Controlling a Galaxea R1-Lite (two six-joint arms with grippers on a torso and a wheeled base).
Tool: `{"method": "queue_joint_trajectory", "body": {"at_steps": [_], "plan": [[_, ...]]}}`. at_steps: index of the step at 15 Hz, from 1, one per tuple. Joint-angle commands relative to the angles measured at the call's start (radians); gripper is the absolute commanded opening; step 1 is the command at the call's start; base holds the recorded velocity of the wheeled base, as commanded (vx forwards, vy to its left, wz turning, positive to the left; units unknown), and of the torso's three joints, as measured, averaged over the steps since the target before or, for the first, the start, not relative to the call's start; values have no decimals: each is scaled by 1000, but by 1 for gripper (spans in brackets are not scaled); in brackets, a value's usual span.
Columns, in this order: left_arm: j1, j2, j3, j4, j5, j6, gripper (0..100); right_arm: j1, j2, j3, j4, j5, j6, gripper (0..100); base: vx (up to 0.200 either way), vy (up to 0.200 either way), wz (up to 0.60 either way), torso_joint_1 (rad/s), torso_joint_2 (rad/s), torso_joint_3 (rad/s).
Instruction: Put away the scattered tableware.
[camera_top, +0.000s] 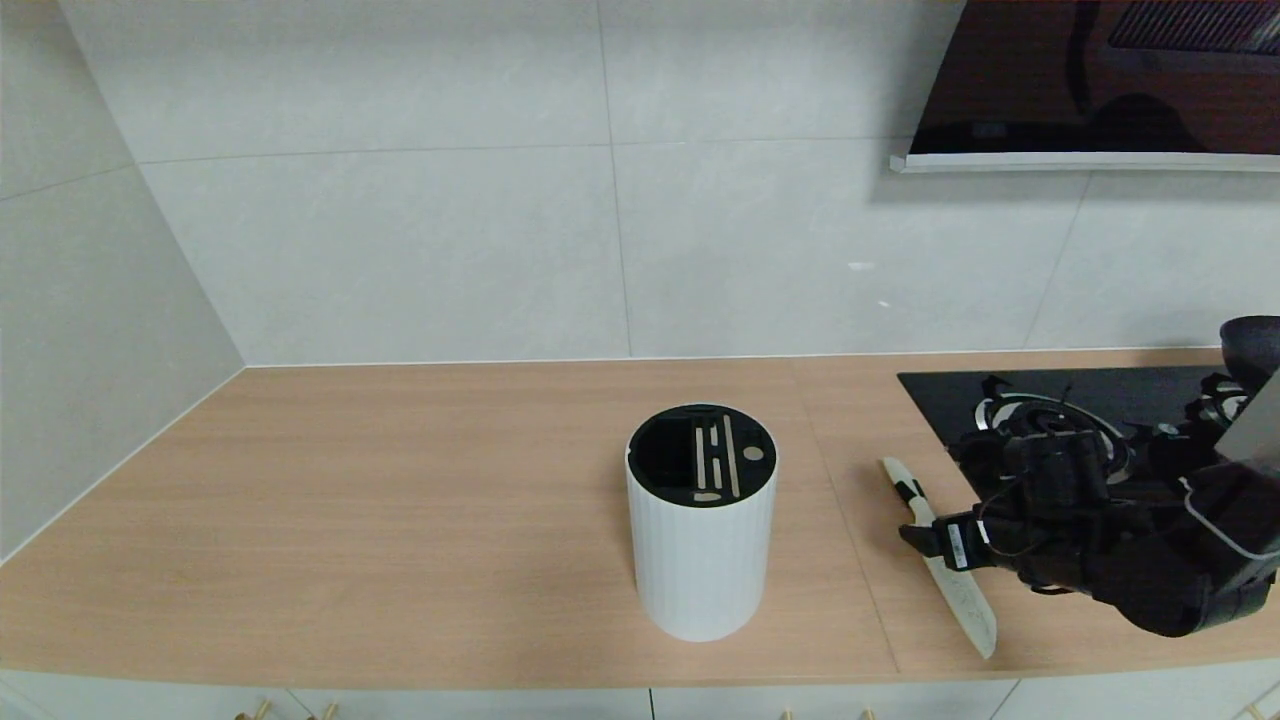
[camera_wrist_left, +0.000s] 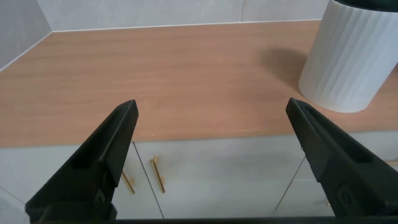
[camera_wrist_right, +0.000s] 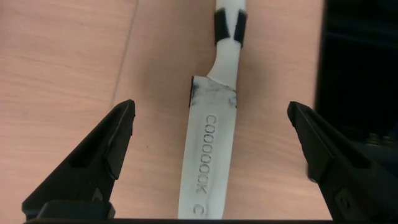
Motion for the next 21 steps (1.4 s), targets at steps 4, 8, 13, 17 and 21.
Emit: {"method": "queue_joint_trajectory", "body": {"at_steps": [4,8,13,17,21], "plan": [[0,2,0,0,0,0,100,-1,116,-21,-38,-2,3,100,0,0,0,0,0,0],[0,2,0,0,0,0,100,-6,149,-34,-93,-31,7,100,0,0,0,0,0,0],[0,3,0,0,0,0,100,-15,160,-44,-95,-33,7,100,0,0,0,0,0,0],[0,2,0,0,0,0,100,-15,168,-50,-93,-34,7,100,0,0,0,0,0,0],[0,2,0,0,0,0,100,-21,182,-52,-95,-40,7,0,0,0,0,0,0,0]]}}
